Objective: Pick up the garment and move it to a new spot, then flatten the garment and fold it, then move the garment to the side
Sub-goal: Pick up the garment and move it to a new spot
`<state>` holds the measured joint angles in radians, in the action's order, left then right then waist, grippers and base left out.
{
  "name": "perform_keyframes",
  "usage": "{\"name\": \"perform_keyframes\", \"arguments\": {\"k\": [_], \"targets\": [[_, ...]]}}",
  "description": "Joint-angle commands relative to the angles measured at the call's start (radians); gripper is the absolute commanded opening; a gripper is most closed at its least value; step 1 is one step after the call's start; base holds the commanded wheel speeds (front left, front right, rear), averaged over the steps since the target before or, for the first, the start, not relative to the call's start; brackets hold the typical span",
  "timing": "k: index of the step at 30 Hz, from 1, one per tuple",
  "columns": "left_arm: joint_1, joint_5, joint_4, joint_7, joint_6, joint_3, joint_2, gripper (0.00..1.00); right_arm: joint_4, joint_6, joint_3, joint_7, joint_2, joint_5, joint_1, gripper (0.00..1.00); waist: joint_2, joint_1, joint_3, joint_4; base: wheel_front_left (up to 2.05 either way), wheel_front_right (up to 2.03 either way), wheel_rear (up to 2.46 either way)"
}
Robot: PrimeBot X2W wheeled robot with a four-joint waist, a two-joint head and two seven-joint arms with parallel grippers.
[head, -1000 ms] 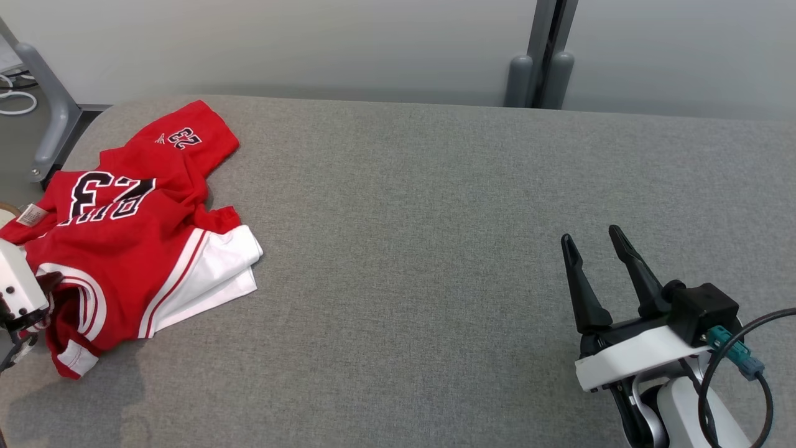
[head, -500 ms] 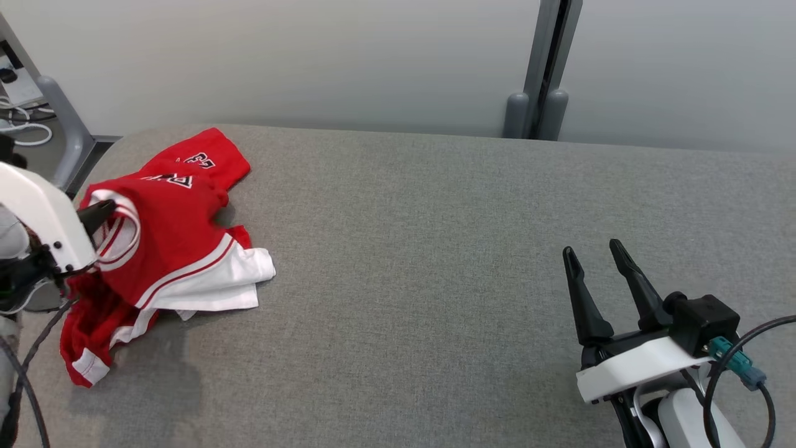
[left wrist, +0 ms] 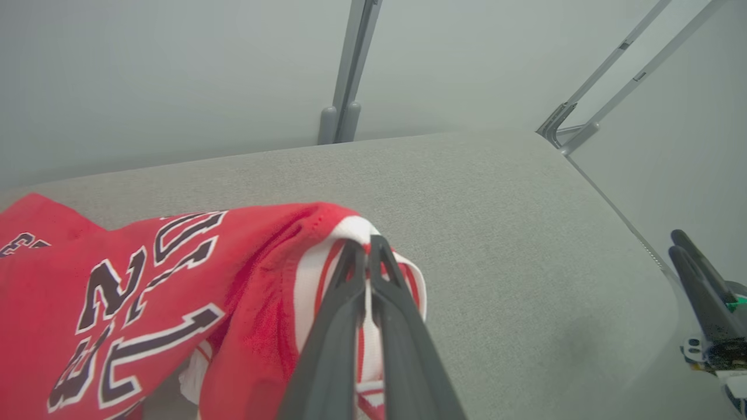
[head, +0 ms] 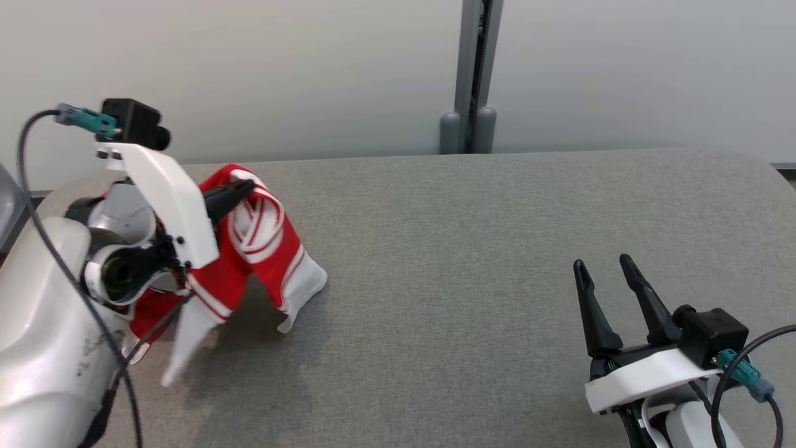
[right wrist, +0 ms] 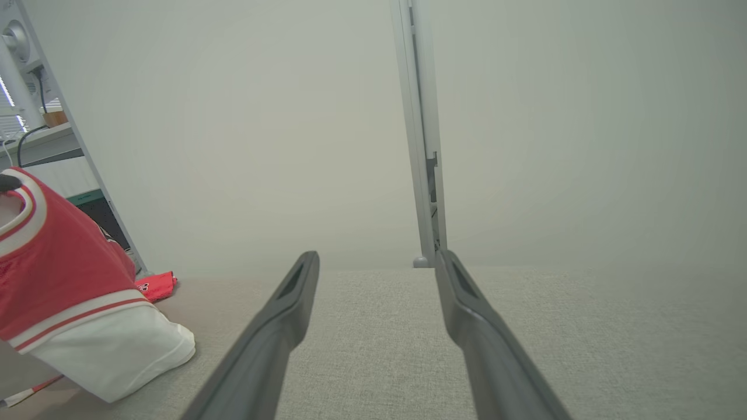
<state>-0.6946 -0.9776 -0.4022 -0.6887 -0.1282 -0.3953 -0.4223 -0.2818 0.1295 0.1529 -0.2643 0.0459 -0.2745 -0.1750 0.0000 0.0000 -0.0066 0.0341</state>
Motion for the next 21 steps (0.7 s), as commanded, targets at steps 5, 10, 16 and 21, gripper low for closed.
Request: {"name": "perform_keyframes", "arguments": {"k": [5, 10, 16, 21], "targets": [[0.007, 0.005, -0.002, 0.034, -0.004, -0.059, 0.081, 0.0, -0.008, 0.002, -0.017, -0.002, 0.008, 0.014, 0.017, 1.0, 0.0, 0.0, -0.001, -0.079, 0.0, 0.0, 0.0], [-0.015, 0.025, -0.055, 0.109, -0.002, -0.1, 0.184, 0.0, -0.006, 0.002, -0.033, -0.002, 0.007, 0.02, 0.012, 1.0, 0.0, 0.0, 0.018, -0.146, 0.0, 0.0, 0.0], [-0.105, 0.065, -0.186, 0.244, 0.004, -0.121, 0.302, 0.0, 0.001, 0.002, -0.01, -0.002, 0.007, 0.013, -0.031, 1.0, 0.0, 0.0, 0.097, -0.258, 0.0, 0.0, 0.0], [-0.19, 0.088, -0.29, 0.328, -0.002, -0.15, 0.343, 0.0, 0.017, 0.002, 0.006, -0.002, 0.007, -0.005, -0.066, 1.0, 0.0, 0.0, 0.171, -0.343, 0.0, 0.0, 0.0]]}}
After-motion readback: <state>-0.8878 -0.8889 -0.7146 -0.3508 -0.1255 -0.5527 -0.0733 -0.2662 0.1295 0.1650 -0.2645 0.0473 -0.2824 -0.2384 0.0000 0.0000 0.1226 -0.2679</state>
